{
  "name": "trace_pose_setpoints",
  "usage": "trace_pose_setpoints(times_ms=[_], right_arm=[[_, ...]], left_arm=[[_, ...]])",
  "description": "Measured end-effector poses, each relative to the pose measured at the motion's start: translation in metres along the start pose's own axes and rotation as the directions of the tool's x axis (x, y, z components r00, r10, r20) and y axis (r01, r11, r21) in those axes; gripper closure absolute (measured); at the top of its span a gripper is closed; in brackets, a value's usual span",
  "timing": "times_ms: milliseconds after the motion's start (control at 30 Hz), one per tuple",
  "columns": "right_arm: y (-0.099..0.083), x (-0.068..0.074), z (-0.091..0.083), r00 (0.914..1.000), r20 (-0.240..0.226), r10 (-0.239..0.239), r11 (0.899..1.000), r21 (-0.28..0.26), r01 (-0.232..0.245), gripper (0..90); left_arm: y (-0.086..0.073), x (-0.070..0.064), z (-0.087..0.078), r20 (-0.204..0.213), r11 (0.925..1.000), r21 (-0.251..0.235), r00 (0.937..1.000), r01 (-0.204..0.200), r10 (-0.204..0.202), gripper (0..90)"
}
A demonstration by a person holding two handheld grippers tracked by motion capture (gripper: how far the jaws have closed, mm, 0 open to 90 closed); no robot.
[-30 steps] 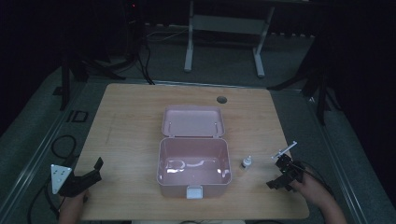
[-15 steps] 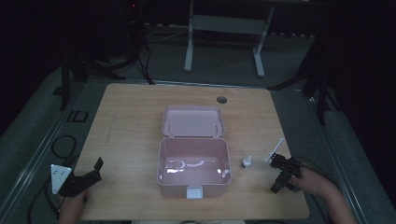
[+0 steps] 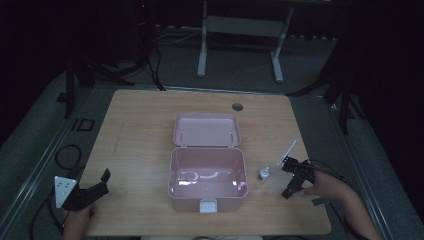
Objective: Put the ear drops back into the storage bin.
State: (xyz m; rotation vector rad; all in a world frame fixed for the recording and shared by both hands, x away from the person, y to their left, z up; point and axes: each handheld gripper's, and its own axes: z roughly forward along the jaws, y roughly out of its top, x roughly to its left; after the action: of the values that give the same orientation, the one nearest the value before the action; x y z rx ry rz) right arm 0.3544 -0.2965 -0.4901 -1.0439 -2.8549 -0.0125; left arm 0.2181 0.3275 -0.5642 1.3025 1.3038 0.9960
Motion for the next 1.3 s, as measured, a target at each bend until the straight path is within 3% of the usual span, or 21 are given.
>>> trace_pose_setpoints(times_ms=[333, 1000, 1233, 1300], right_arm=[[0.030, 0.000, -0.001, 0.9995, -0.027, -0.017, 1.000, -0.021, 0.017, 15.6], [0.069, 0.007, 0.012, 0.9961, -0.047, -0.075, 0.996, 0.039, 0.076, 23.3], [0.080, 0.010, 0.013, 0.9948, -0.025, -0.099, 0.994, 0.037, 0.100, 34.5], [0.084, 0.010, 0.013, 0.9951, -0.016, -0.098, 0.994, 0.037, 0.098, 42.0]], left_arm=[[0.000, 0.000, 0.000, 0.002, 1.0000, -0.001, 1.0000, 0.002, -0.002, 0.4], [0.000, 0.000, 0.000, 0.007, 1.0000, 0.000, 1.0000, 0.002, -0.002, 0.4], [0.000, 0.001, 0.000, 0.008, 1.0000, -0.001, 1.0000, 0.002, -0.002, 0.4], [0.000, 0.001, 0.000, 0.008, 1.0000, -0.001, 1.0000, 0.002, -0.002, 0.5]])
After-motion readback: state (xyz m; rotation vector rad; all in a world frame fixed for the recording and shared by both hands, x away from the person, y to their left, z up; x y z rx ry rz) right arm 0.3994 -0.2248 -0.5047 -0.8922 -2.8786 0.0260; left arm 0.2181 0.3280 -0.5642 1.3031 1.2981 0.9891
